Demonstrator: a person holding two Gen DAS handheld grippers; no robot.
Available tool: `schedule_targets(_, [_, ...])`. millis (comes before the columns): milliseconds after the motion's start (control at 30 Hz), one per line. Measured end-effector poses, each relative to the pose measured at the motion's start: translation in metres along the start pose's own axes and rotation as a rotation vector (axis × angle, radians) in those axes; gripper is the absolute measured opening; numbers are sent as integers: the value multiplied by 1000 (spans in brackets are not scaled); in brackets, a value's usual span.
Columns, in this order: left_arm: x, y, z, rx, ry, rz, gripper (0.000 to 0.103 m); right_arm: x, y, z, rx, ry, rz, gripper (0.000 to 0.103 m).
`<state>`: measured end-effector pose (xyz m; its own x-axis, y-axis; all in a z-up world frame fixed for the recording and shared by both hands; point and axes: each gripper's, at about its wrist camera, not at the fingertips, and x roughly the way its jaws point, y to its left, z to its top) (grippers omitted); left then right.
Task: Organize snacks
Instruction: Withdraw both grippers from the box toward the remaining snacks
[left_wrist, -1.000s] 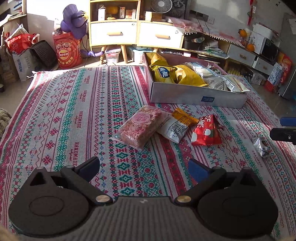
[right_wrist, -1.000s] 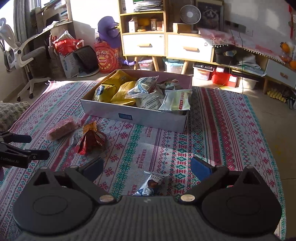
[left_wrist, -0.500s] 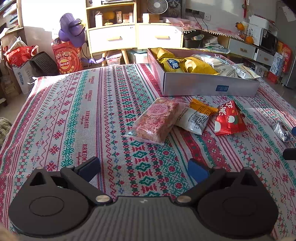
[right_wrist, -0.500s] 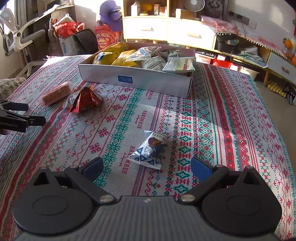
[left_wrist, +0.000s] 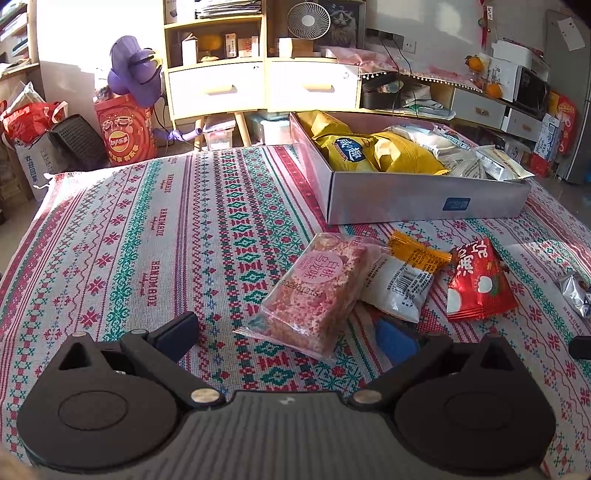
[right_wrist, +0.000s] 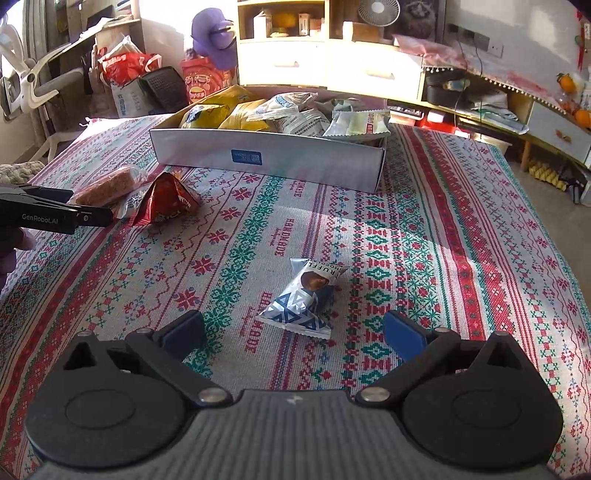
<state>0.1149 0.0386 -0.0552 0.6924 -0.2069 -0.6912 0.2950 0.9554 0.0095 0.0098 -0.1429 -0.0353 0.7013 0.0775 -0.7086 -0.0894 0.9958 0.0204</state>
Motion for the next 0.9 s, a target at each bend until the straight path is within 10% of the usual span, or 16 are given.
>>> schedule_targets(400, [0,1,9,-15,1,-23,85,0,5,4,8,3,-8,96])
schedule_targets(900, [-1,2,20,-86,48,-87,71,-4,3,11,28,-1,-6,62])
